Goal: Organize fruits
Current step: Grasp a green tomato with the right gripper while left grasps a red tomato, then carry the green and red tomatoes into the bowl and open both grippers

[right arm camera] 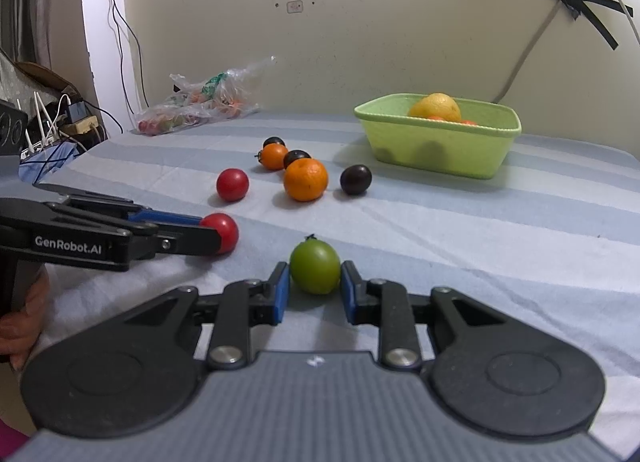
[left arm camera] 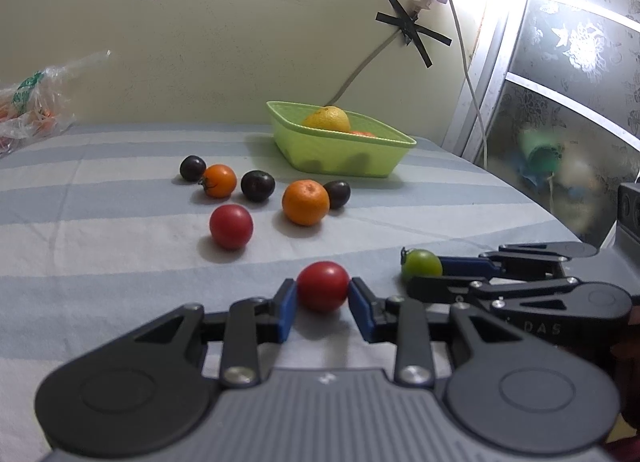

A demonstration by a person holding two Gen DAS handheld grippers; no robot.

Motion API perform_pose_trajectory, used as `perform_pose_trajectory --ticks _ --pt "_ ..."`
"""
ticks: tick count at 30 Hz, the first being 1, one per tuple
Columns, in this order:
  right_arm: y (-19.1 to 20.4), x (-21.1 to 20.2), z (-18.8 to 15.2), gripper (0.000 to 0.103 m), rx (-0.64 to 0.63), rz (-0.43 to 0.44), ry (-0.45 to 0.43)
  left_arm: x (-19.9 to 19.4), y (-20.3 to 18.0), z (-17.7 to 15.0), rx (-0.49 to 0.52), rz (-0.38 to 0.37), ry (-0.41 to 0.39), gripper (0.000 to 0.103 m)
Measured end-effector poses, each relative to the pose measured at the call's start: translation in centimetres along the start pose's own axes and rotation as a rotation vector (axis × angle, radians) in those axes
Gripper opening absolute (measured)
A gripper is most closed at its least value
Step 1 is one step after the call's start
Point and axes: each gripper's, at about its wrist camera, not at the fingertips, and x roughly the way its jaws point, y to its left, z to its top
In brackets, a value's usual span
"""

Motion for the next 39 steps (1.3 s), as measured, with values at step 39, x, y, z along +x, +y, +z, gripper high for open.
perform_pose_trajectory --ticks 39 --pt "-10.7 8.3 10.1 0.031 0.031 -0.122 -0.110 14.6 -0.1 15.6 -0.070 -0.058 0.019 0.030"
